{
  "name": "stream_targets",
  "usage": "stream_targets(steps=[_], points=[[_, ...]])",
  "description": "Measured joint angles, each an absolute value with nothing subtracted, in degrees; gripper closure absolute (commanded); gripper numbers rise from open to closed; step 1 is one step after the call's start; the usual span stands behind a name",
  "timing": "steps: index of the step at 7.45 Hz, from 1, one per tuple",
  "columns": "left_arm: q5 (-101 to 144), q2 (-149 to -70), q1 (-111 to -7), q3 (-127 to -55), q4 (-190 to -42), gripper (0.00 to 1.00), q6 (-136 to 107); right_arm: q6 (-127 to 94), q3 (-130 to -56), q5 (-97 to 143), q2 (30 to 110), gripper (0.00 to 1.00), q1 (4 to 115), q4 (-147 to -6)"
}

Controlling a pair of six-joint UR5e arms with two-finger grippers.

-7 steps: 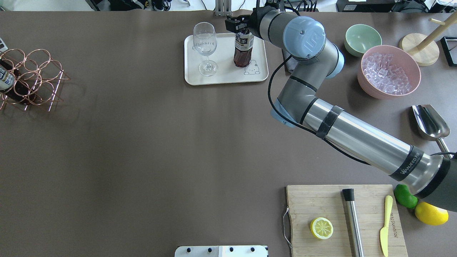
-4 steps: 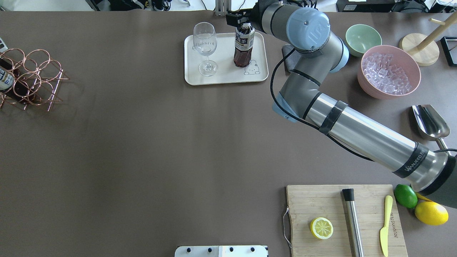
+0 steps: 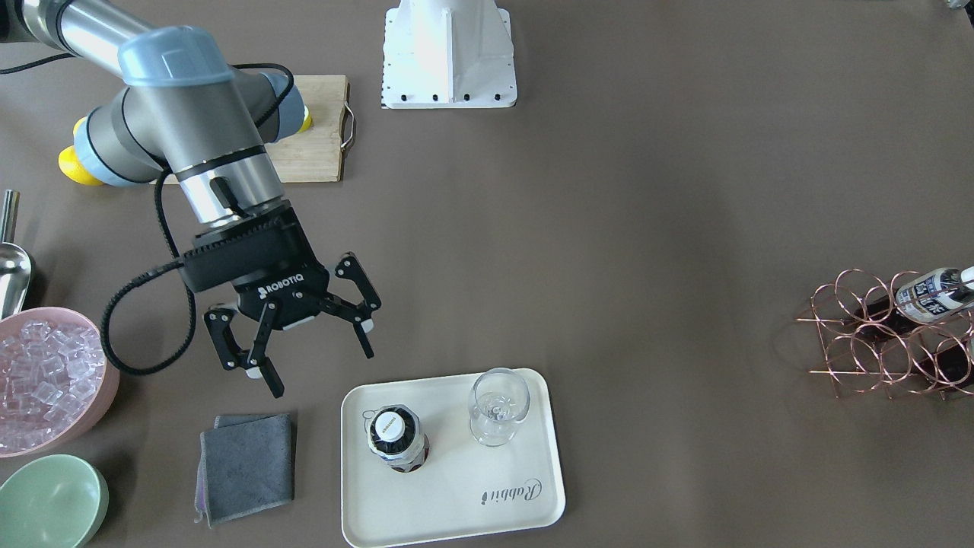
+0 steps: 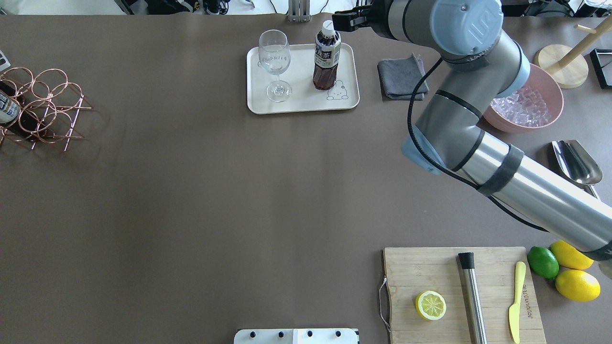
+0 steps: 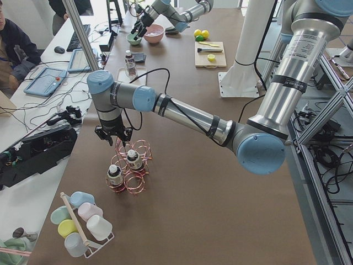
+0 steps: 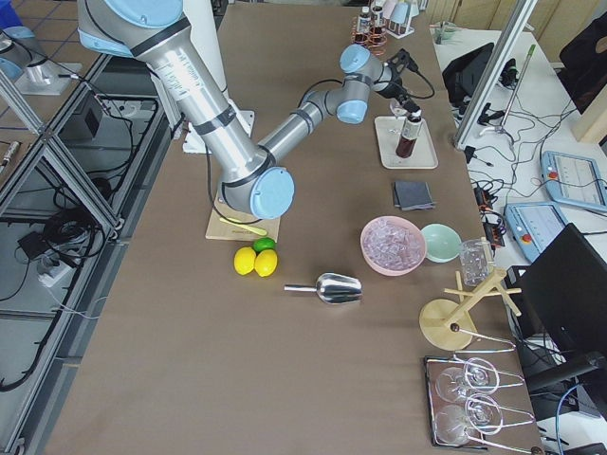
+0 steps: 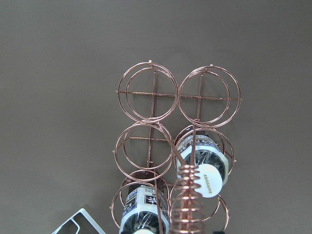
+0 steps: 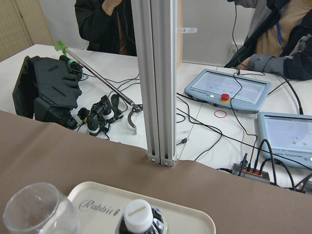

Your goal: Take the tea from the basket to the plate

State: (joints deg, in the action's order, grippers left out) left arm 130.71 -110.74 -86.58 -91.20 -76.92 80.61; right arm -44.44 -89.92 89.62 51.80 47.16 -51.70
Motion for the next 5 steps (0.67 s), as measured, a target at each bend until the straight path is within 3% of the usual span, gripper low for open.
stream_targets(steps=[2,5], points=[[130.65,-110.75,-86.89,-91.16,-76.89,0.02,80.49,-44.78,-104.4,89.74,60.76,0.0,46.54,-62.23],[130.7,-110.43,-90.79,-91.95,-74.39,0.02,78.7,-44.84,-111.46,95.87,69.8,0.0,52.13,-74.99]])
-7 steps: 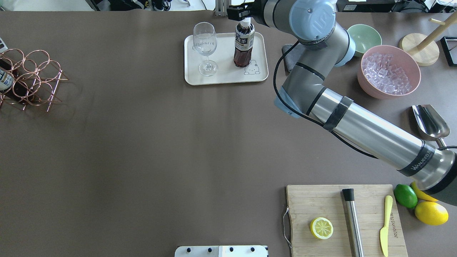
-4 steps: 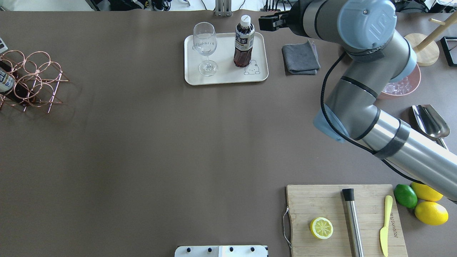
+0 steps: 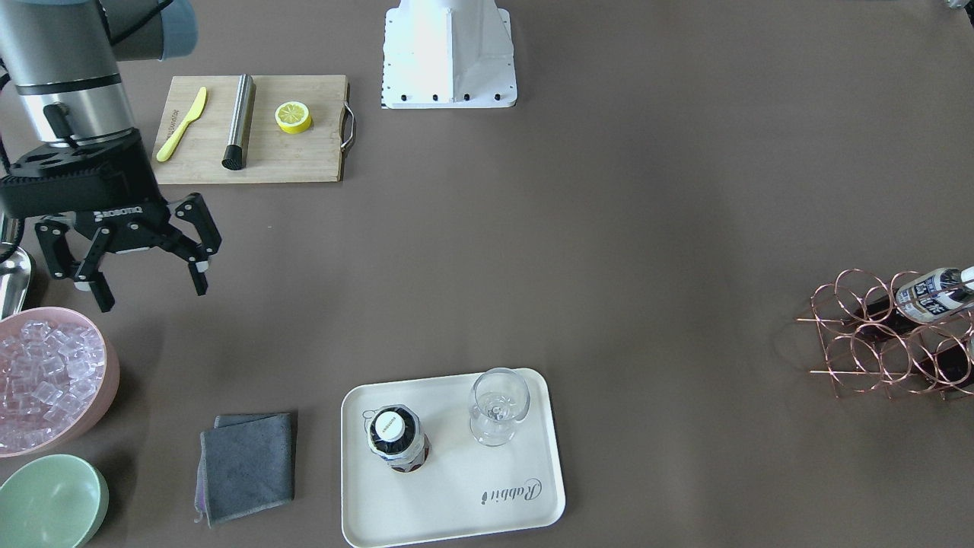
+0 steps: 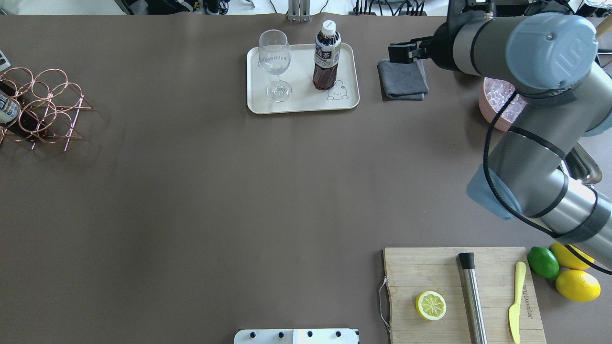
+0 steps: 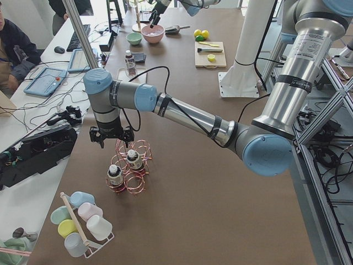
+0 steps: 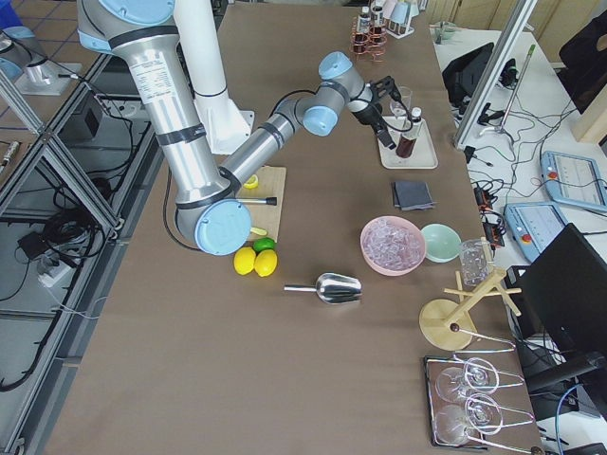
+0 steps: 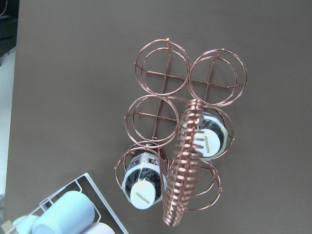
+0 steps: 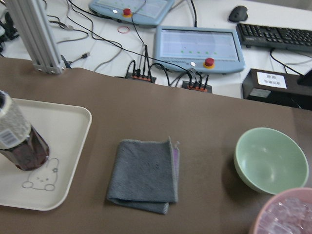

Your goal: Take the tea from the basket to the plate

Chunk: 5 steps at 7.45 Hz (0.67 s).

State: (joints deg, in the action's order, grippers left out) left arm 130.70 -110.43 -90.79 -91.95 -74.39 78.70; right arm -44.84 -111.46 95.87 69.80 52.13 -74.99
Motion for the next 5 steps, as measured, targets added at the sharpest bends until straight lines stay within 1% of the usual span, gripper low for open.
stream_targets(steps=[2,3,5], points=[[131.95,-110.32,-94.86,-92.24,-71.41,0.02,69.06,-43.76,-111.68,108.36,72.67,0.0,60.66,-87.12],[133.35,-109.71,-96.68,-92.13,-70.94,0.02,60.72,-40.81,-111.98,112.61,75.6,0.0,64.7,-90.25],[135.65,-106.86,-98.68,-91.77,-70.88,0.02,42.73,-22.21,-113.23,117.95,81.98,0.0,74.04,-97.48]])
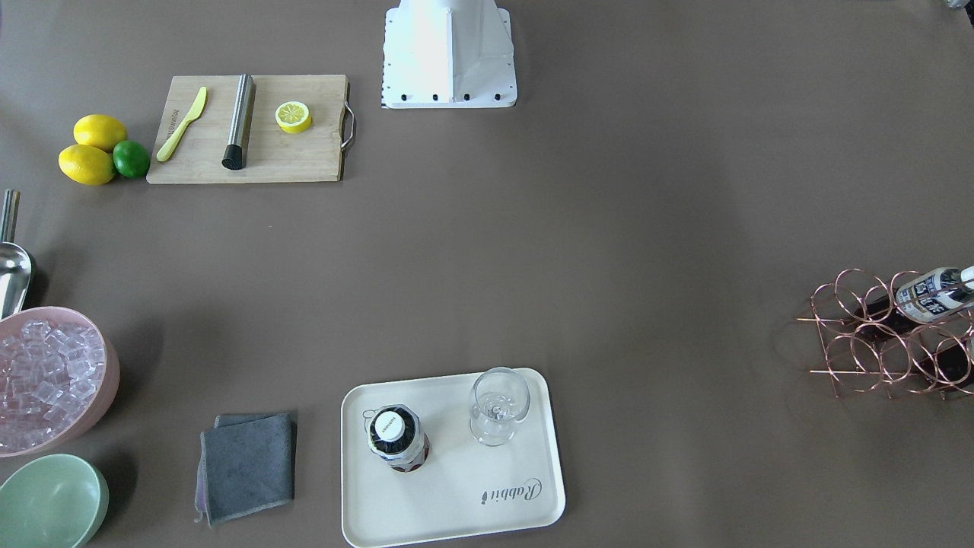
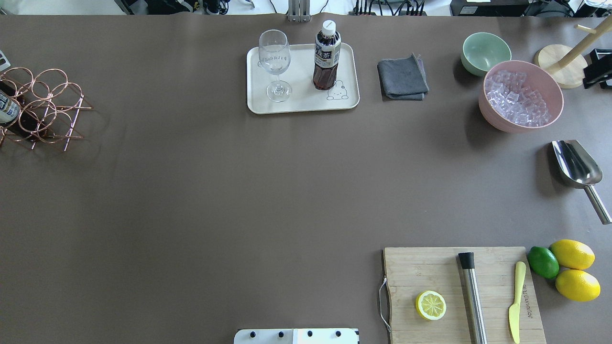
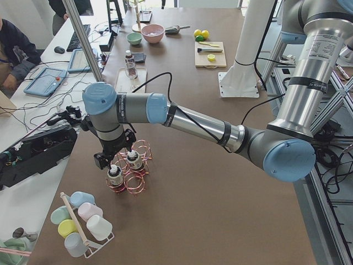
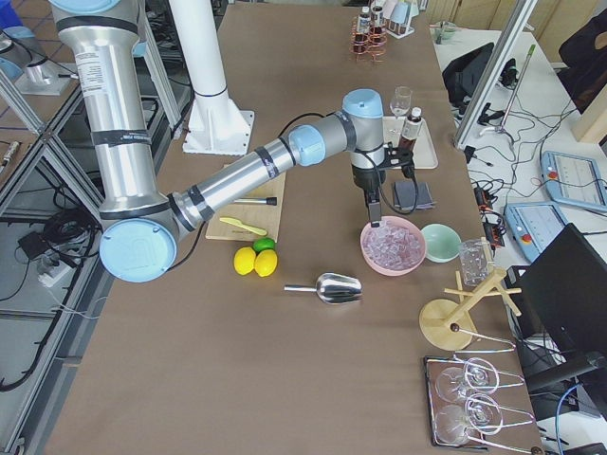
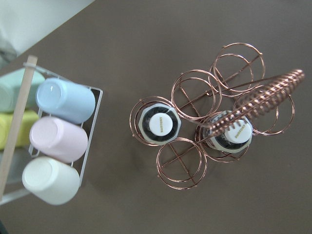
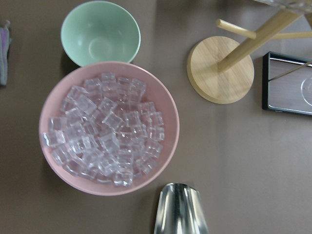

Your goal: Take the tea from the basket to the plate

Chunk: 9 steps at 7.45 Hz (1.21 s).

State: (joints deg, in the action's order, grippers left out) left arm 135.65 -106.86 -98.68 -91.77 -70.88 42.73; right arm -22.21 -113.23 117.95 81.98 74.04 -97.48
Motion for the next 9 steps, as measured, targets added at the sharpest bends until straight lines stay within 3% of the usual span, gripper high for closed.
stream_targets(steps=[4,7,9], points=[[140.6,-101.56,-99.53,-87.05,-72.73,0.02,28.61,5.54,-110.24,129.6,86.58,0.0,89.85,-112.77],[141.89,-101.36,-98.39,-78.2,-84.49,0.02,20.06,7.41,-101.17,133.87,91.07,0.0,91.68,-107.54],[141.91,-101.27,-96.65,-77.31,-87.7,0.02,13.66,7.14,-96.22,134.65,91.83,0.0,91.74,-100.31]])
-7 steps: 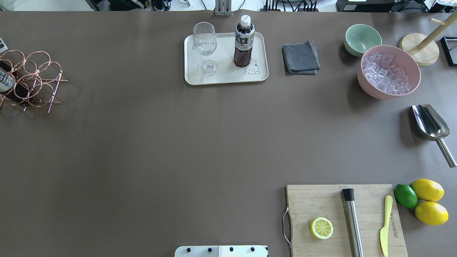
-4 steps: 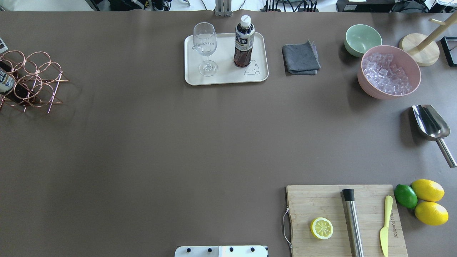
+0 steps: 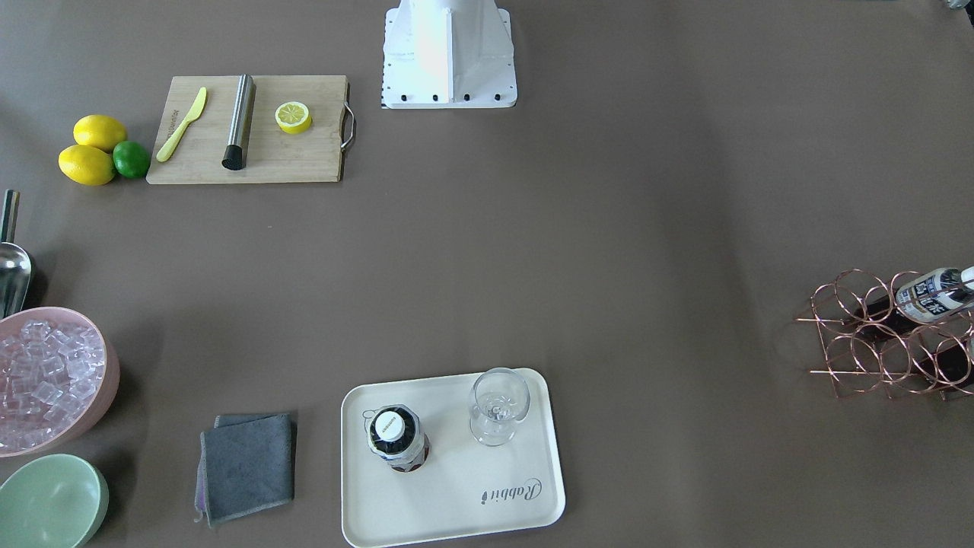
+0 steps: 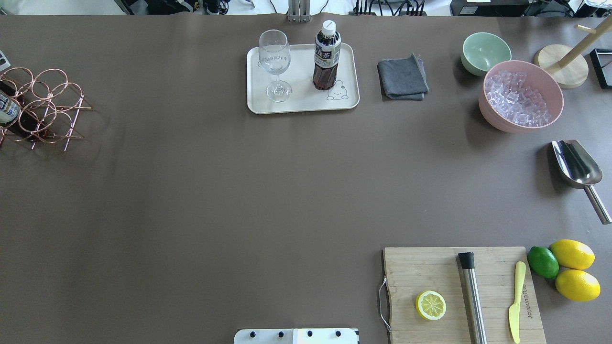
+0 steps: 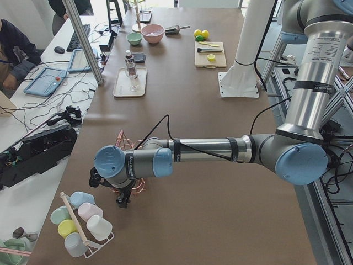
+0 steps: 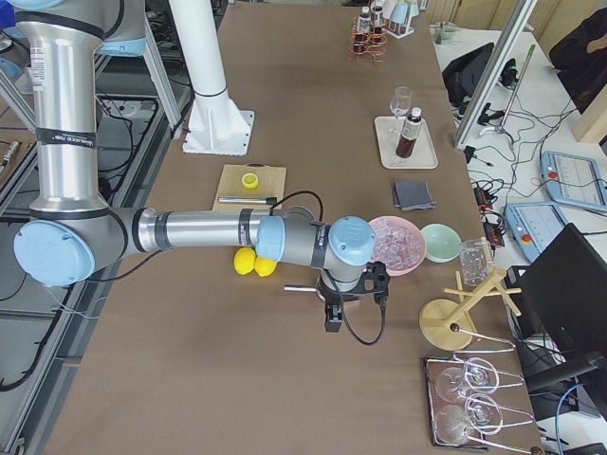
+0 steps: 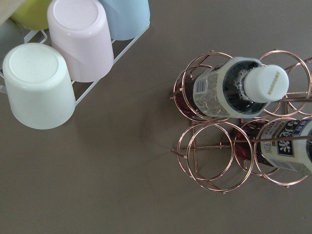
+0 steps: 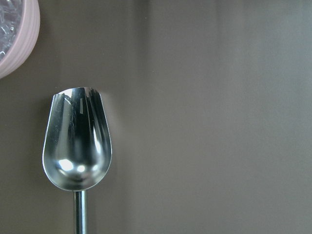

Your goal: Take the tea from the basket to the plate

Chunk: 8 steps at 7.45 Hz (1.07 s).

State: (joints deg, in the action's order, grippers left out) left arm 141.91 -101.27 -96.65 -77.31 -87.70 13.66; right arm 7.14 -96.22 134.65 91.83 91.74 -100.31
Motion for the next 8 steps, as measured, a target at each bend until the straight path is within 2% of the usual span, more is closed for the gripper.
stream_targets(steps=[8], points=[[141.79,-97.38,-94.14,-81.49,-89.7,0.02,2.38,6.85,-96.24,135.89,91.37,0.0,92.36,-98.02]])
